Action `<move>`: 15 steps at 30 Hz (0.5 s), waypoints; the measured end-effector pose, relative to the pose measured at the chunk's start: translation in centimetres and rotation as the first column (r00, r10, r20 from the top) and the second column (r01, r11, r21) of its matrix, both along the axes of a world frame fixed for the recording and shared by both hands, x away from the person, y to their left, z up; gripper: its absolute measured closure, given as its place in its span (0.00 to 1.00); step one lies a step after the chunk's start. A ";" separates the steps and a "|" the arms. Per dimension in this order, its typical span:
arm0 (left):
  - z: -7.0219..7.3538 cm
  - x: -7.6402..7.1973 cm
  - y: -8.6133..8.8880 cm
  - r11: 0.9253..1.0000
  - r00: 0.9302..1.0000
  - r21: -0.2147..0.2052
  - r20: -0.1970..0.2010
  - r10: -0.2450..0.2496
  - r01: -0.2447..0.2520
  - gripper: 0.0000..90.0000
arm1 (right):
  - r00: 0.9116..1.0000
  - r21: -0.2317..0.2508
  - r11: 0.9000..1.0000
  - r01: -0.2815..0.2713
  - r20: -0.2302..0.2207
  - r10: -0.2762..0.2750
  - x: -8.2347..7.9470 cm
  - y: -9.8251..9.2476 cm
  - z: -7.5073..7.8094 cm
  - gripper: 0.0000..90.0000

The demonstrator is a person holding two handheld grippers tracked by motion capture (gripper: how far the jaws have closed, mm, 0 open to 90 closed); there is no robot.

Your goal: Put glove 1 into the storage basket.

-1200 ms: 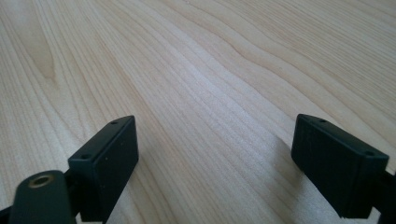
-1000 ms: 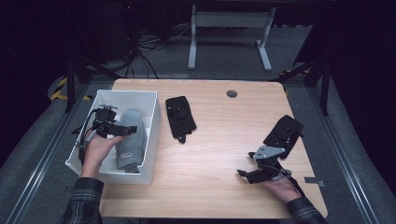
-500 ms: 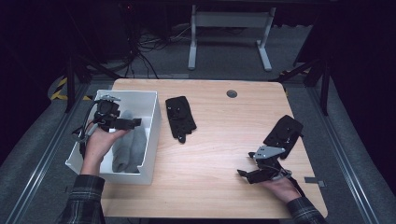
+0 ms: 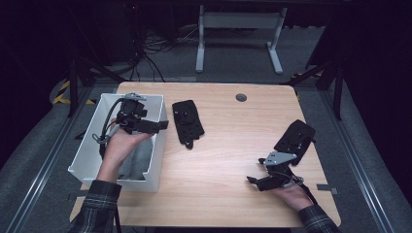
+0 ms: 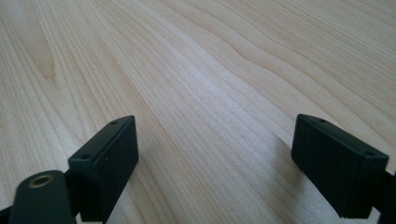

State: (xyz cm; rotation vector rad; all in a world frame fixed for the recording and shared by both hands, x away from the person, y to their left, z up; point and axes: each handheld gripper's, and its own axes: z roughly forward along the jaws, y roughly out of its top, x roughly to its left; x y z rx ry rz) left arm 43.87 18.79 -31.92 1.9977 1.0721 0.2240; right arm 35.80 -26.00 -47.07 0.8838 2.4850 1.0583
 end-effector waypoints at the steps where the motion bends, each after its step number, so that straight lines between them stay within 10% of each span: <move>1: 0.4 -0.2 -0.7 1.000 1.000 -0.005 0.002 -0.013 0.013 0.03 | 1.000 0.000 1.000 0.000 0.000 0.000 0.0 0.0 0.0 0.17; 15: 1.3 -2.8 -8.1 0.990 0.990 0.016 0.031 -0.139 0.138 0.03 | 1.000 -0.001 1.000 -0.002 0.001 0.002 0.0 0.0 0.0 0.17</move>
